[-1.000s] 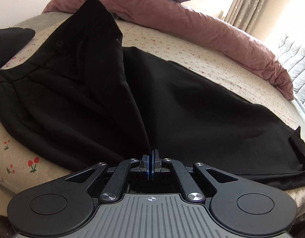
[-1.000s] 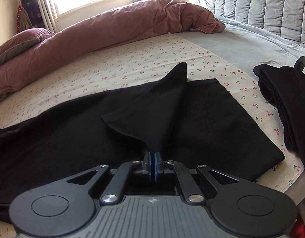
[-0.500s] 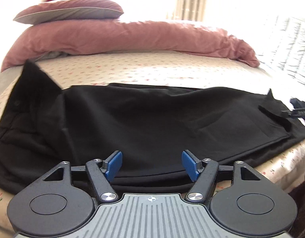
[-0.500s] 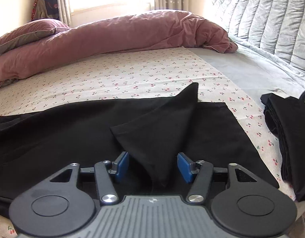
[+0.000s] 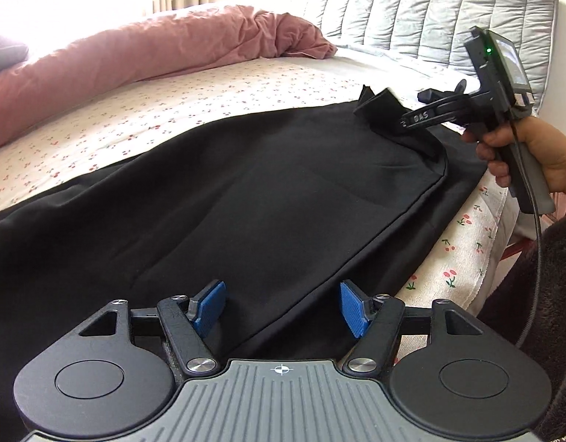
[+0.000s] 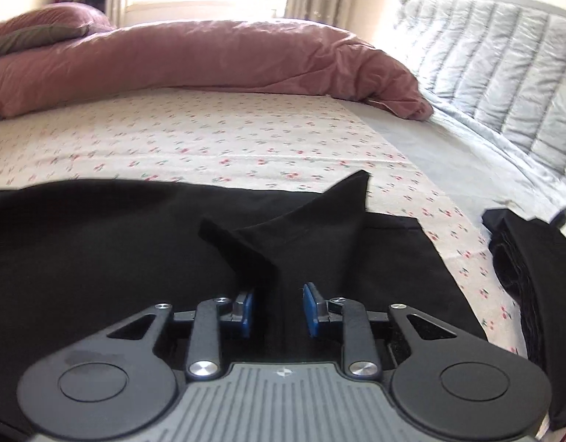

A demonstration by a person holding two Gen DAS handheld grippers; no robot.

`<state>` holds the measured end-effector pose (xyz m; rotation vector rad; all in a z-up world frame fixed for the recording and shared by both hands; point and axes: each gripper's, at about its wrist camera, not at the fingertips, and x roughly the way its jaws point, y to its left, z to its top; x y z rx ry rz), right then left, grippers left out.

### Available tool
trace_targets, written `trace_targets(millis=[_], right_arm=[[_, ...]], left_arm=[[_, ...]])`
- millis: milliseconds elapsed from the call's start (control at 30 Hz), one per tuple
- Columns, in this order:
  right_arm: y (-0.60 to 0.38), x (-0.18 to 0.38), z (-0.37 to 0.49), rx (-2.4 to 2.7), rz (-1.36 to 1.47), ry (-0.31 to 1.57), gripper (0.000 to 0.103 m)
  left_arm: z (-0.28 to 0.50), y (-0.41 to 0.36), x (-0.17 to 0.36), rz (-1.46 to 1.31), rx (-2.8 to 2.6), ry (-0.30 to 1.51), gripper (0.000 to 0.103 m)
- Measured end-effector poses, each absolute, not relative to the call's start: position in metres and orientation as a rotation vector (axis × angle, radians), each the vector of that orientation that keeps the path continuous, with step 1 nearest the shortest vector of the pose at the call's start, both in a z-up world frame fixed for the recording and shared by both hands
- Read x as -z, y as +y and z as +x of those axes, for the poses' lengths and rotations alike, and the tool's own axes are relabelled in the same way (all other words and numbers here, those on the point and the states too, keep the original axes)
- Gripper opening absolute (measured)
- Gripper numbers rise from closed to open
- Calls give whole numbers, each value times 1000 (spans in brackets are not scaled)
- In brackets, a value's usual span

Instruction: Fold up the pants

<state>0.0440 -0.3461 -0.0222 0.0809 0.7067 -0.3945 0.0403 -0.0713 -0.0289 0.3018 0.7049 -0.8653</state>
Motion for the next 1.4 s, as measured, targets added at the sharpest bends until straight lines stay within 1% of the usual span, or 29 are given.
trace_targets(millis=[33,67,100,133,167,200,267,300,367,467,533,700,733,767,800,833,867,967,1033,1133,1267,1300,1400], right_arm=[[-360,20,35,416,153,687,23],[-375,20,25,424,239,663,24],[-388,20,16,419,314,643,25],[-401,23,7,409,395,626,25],[-414,27,-2,400,485,611,28],[-424,31,-10,389,559,597,29],[-439,38,-23,369,687,551,29],[-445,40,-28,364,742,527,33],[-455,46,-33,340,850,488,34],[-463,55,-33,292,980,479,34],[-459,55,-28,287,975,485,34],[-449,54,-6,282,926,513,35],[-448,53,-5,287,922,510,35],[-447,52,-3,289,917,507,33],[-447,51,-1,304,898,511,21],[-445,49,0,311,876,515,11],[-444,47,0,319,848,519,9],[-435,28,-14,400,731,476,6],[-426,13,-30,461,634,453,6],[-414,0,-43,560,514,495,5],[-413,11,-59,636,461,614,4],[-413,14,-62,646,445,631,0],[-415,21,-68,722,392,644,0]], left_arm=[[42,-71,29,304,876,698,64],[44,-73,29,306,888,690,59],[43,-74,30,309,901,680,57],[43,-77,32,313,914,667,52],[42,-78,32,317,925,656,45],[40,-79,33,321,937,644,41],[41,-90,33,331,957,627,29],[41,-93,33,333,965,620,27],[39,-95,34,339,973,608,24],[39,-97,34,342,975,600,23],[39,-97,34,336,973,600,22],[38,-98,36,332,974,587,16],[37,-98,36,332,976,583,12],[36,-98,36,329,977,580,10],[36,-98,36,324,975,578,9],[35,-98,36,321,972,576,7],[35,-97,36,318,971,574,4],[36,-94,33,300,970,580,1],[36,-91,30,296,976,578,0],[33,-90,27,304,1005,581,0],[25,-95,30,359,1015,575,0],[24,-96,31,369,1010,575,0],[24,-96,30,367,1008,578,0]])
